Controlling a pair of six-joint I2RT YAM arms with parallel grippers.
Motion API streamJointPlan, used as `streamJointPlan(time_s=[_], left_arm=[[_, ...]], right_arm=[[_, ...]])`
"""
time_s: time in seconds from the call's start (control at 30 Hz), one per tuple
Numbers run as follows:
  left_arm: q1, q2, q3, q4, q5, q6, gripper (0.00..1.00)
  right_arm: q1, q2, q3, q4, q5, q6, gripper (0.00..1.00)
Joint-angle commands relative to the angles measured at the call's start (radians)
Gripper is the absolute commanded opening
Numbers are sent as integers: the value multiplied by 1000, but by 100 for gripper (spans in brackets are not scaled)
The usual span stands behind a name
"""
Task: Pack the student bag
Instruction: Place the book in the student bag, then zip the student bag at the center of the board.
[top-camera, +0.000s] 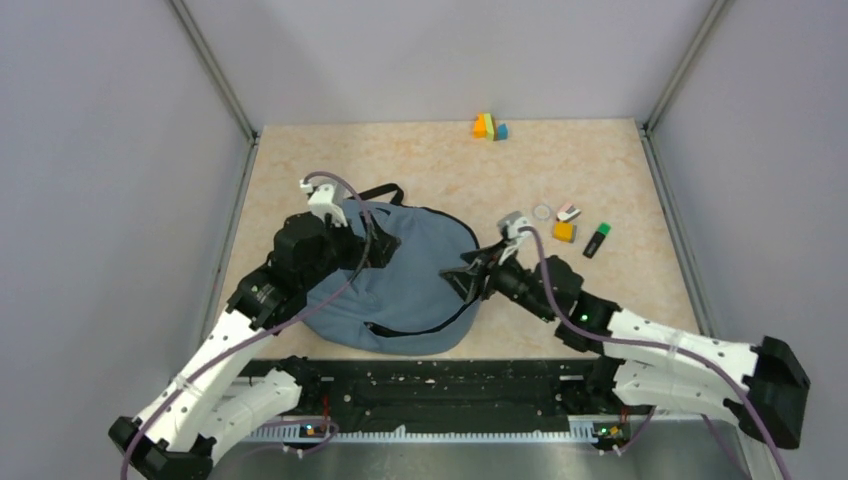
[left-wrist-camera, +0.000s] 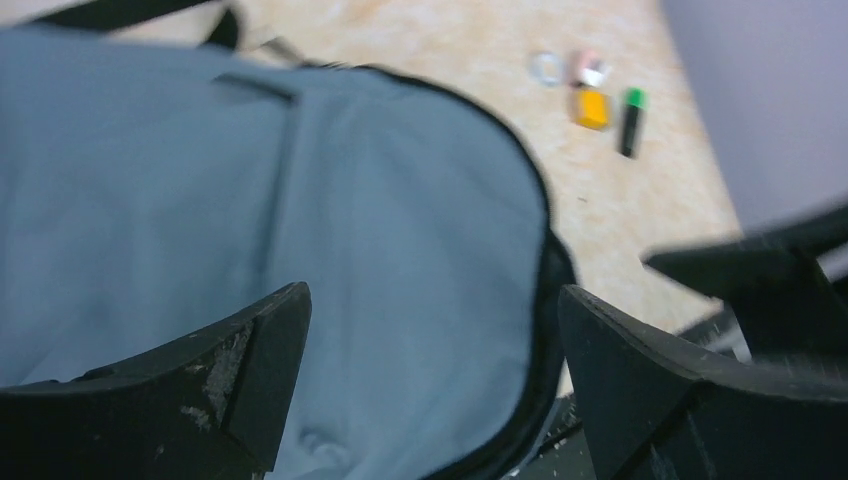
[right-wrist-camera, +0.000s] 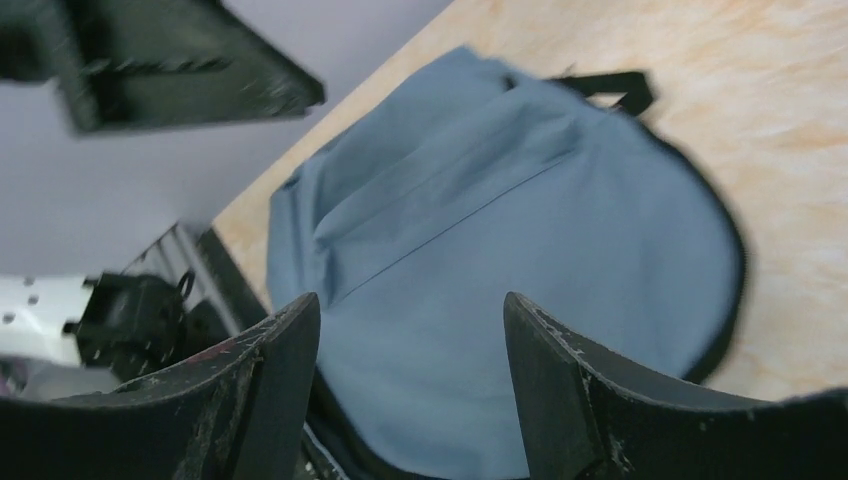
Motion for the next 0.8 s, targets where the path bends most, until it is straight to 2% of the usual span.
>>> streamJointPlan(time_s=[0.0,0.1,0.3,0.47,0.6,0.77], left_arm=[[158,-30,-90,-121,-54,-186,98],[236,-44,-141,-141,-87,-221,98],[302,-96,-194,-229,-300,-291,98],[332,-198,-275,-257,-332,-378,98],[333,-279,-346,-301,-358,-473,97],[333,-397,-423,-340,-360,-523,97]], right_arm=[[91,197,97,105,-146,21,64],[133,328,135,140,-181,104,61],[223,519,209,174,-157,235,53],[292,606,261,139,-85,277,47],[302,677,317,66,-64,301,41],[332,723,372,24,-34,313,40]])
